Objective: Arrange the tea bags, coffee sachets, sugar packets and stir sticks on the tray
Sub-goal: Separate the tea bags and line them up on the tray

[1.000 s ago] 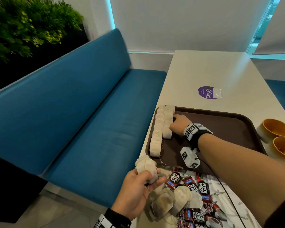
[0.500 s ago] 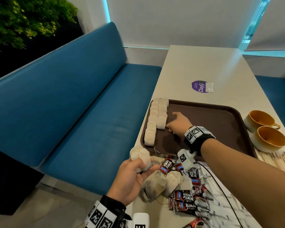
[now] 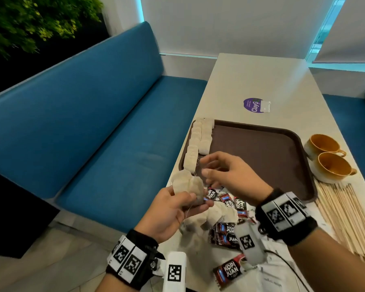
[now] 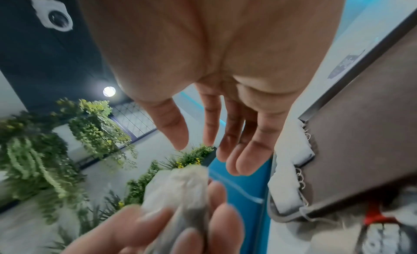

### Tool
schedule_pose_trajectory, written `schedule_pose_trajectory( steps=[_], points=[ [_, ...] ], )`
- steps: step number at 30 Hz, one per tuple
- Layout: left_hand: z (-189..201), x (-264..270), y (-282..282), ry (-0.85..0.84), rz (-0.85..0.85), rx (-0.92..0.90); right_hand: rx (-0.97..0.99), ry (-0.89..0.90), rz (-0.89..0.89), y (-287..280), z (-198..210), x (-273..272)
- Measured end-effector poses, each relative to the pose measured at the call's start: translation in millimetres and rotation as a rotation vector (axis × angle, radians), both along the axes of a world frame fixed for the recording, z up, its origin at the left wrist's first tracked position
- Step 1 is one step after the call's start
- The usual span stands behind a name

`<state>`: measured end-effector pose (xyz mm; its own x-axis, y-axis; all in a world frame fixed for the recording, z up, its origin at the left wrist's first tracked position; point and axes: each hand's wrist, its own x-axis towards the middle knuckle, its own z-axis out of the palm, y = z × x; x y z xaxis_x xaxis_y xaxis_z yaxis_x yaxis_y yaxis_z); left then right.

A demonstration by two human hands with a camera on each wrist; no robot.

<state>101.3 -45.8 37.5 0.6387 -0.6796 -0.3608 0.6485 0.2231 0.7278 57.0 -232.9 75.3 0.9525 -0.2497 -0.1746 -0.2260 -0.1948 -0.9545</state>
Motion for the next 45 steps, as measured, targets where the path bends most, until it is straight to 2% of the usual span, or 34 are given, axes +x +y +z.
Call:
schedule_pose_trajectory(
  steps=[4,10,16,20,24,28,31,36,41,45],
  points=[
    [5.4,-6.0,2.1,-0.044,-0.103,-0.028,0.120,-0.058,-0.058,15.0,-2.3,-32.4],
    [2.4,-15.2,0.2,-0.003,-0.069,0.033,0.164,-0.159,-0.148,20.8,-13.4,-52.3],
    [-1.5,-18.2,-1.2,-0.094,0.004,0.130,0.172,-0.259,-0.303,17.3,-19.6,-52.2],
    [-0.6,-19.2,-2.3,-0.120,-0.001,0.080,0.161,-0.260,-0.289,18.7,-20.2,-52.8],
    [-7.4,-18.2,-6.8,-0.211,0.037,0.132,0.151,-0.269,-0.264,19.1,-20.2,-53.3],
    [-9.3,-14.3,-10.2,-0.202,0.086,0.128,0.144,-0.189,-0.157,15.6,-21.1,-50.4],
    [-8.0,-8.3,-12.1,-0.150,0.148,0.110,0.102,-0.119,-0.134,11.2,-23.4,-38.9],
    [-12.1,6.7,-13.1,0.064,0.256,0.106,-0.009,-0.031,-0.235,-17.5,-37.0,8.8],
    [-20.6,16.1,-6.9,0.172,0.239,0.093,-0.178,0.093,-0.263,-53.3,-57.9,66.1],
    [-25.4,18.6,-4.7,0.181,0.216,0.065,-0.283,0.164,-0.160,-68.9,-68.5,101.2]
  ],
)
